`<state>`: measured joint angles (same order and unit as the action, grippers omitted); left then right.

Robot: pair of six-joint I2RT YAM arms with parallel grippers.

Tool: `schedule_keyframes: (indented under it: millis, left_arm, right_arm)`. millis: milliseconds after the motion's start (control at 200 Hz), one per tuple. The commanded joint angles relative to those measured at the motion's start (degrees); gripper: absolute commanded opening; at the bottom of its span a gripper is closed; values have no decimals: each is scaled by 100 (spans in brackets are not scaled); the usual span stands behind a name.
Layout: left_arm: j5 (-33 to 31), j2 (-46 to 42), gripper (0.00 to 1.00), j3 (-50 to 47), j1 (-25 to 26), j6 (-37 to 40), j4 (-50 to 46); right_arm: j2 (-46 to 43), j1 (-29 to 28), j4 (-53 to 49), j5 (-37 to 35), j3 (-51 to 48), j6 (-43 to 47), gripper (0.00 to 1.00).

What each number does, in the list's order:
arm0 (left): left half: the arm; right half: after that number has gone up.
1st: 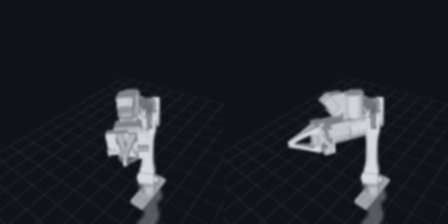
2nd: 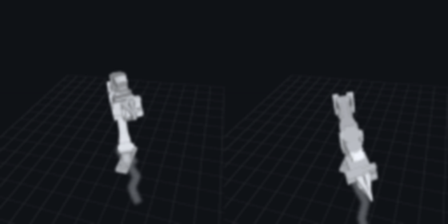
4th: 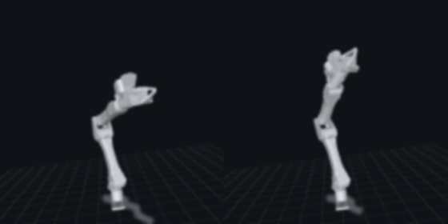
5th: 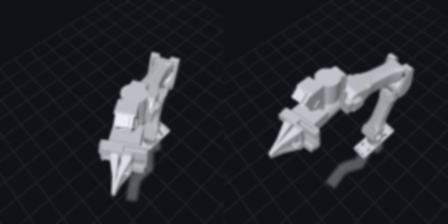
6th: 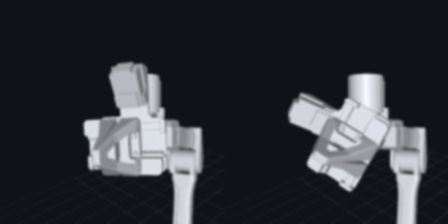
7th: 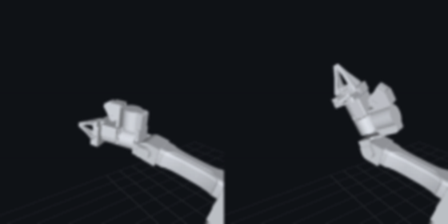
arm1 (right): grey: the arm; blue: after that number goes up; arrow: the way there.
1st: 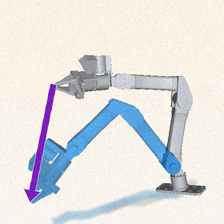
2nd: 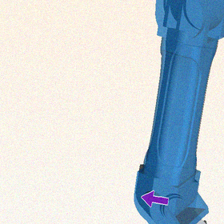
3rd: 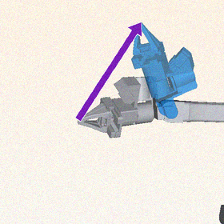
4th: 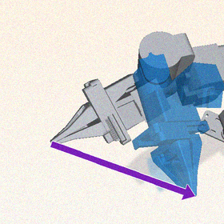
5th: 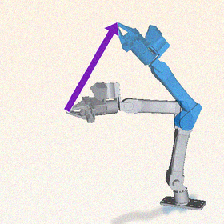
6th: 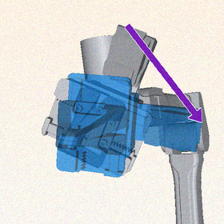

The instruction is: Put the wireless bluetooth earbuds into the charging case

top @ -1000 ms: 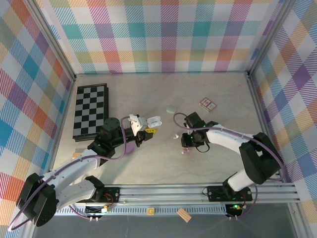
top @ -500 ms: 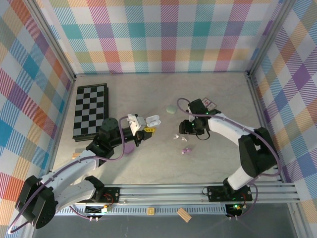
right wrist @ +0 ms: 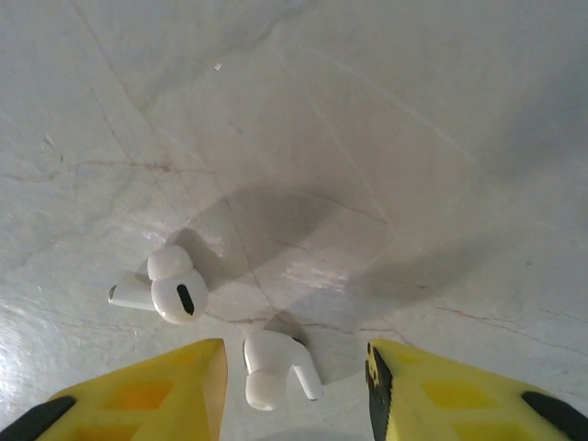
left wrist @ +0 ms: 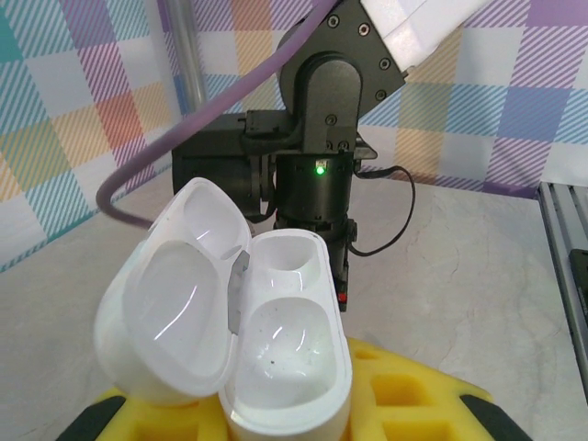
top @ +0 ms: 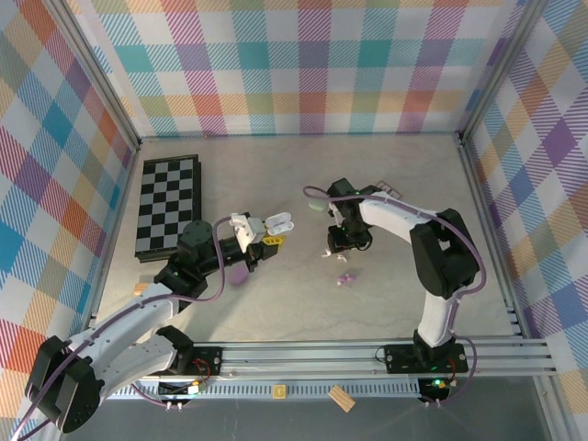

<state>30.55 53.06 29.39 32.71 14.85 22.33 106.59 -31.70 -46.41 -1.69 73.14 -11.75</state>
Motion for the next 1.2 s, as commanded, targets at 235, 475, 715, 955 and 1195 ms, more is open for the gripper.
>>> schedule_keyframes:
  millis: [235,475,715,955,1195]
  left_arm:
    - [83,-209,1,-117,-124,140,-62]
    - [84,-285,0,-204,-150,119,-45]
    - [66,-340,0,-214,-176,139,-95]
    - [83,-315,1,-205,-195,152,-79]
    - [105,-280,1,-196,-212,155,-44]
  right_arm:
    - [683,-379,-1132,-507,748,442,43]
    - [952,-407,-1231,-562,1023,498,39]
    - [1173,-408,-1316,-490,1165,533,36]
    - [1215,-422,-1455,-489,1194,554,33]
    - [1206,-442,-1382,-517,1123,551,32]
